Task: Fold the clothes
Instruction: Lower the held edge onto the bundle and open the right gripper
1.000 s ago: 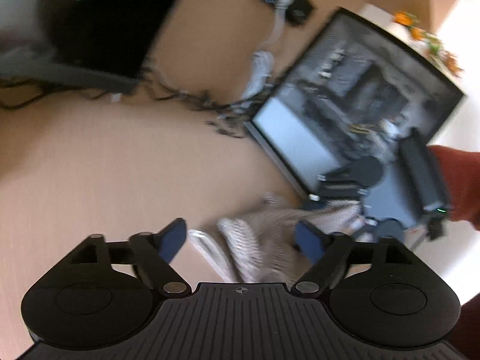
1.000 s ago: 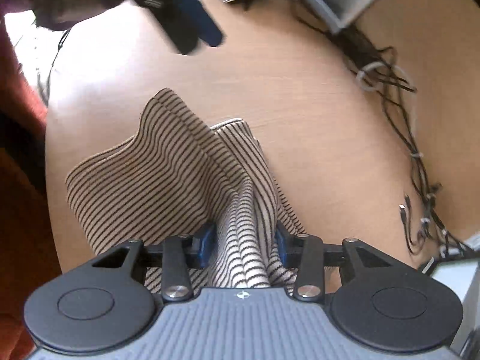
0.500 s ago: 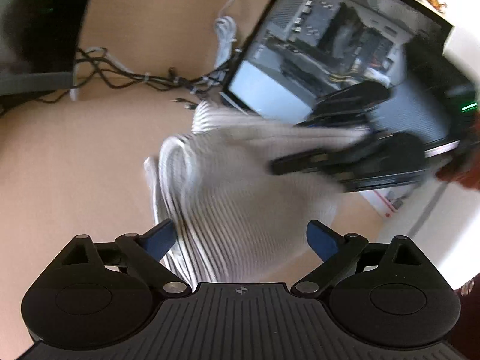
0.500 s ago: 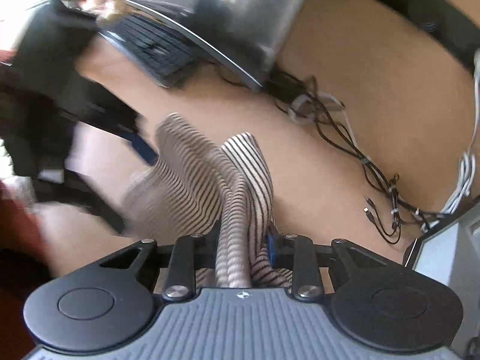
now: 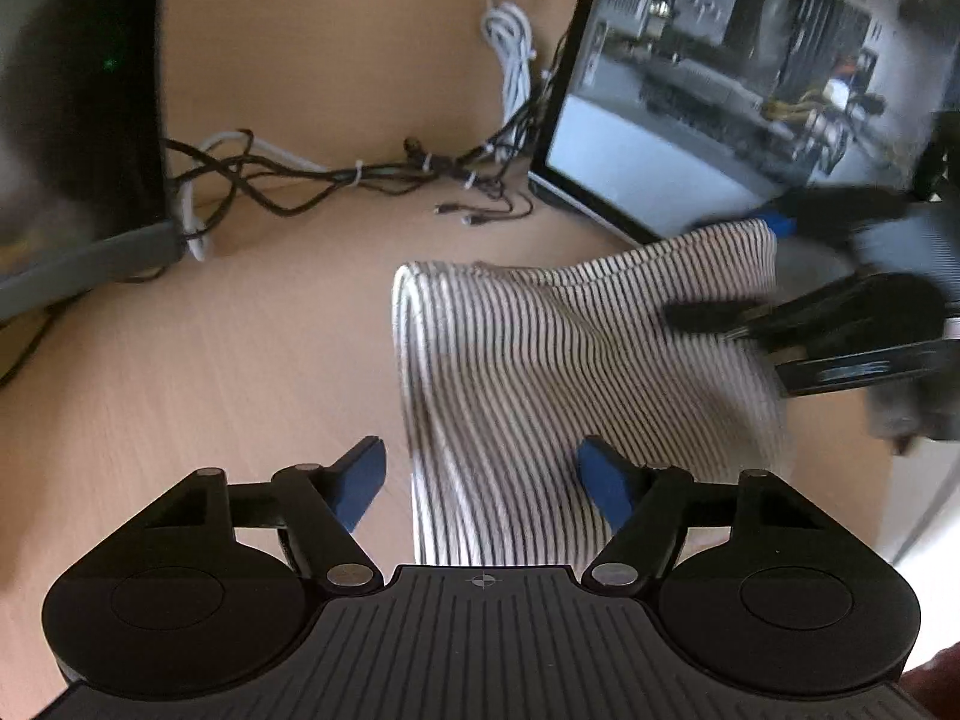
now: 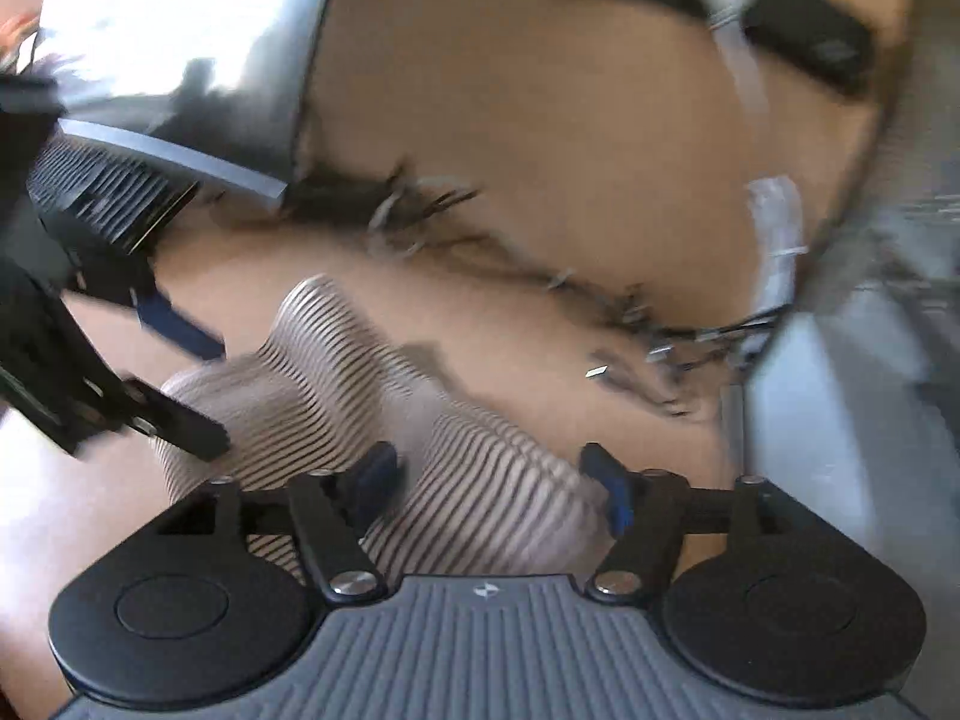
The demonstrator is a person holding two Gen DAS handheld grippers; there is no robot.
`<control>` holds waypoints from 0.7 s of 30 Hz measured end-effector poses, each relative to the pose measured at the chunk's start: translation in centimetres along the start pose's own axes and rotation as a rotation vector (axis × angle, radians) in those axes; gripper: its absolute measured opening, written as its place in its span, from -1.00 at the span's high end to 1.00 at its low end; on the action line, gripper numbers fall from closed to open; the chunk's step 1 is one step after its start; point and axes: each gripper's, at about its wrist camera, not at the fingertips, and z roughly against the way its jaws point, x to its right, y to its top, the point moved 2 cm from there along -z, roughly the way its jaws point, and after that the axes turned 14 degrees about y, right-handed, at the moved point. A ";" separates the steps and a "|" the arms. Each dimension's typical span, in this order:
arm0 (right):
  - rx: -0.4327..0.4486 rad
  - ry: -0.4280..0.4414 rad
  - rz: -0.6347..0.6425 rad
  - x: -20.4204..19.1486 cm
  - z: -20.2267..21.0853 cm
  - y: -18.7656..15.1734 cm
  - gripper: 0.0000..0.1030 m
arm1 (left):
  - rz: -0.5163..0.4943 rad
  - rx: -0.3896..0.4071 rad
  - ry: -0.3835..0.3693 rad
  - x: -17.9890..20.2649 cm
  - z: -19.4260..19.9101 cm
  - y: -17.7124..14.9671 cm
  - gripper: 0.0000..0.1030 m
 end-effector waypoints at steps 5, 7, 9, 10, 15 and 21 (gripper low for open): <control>0.156 -0.129 -0.076 -1.5 3.9 -0.9 -0.11 | -0.048 0.024 -0.015 0.7 -1.6 2.2 -0.43; 0.145 -0.158 -0.124 -1.0 2.8 -1.3 0.18 | -0.070 0.028 -0.017 1.0 -2.2 3.2 -0.43; 0.088 -0.179 -0.189 0.1 0.6 -2.2 0.26 | -0.097 0.028 -0.018 1.3 -2.9 4.1 -0.42; 0.050 -0.207 -0.222 0.8 -0.7 -2.8 0.27 | -0.113 0.023 -0.018 1.5 -3.2 4.4 -0.41; -0.016 -0.232 -0.430 3.6 -3.2 -5.4 0.27 | -0.139 -0.017 -0.028 2.1 -5.2 5.3 -0.47; 0.031 0.011 -0.673 2.3 2.7 -5.5 -0.47 | -0.117 -0.045 -0.041 1.6 -5.8 5.2 -0.55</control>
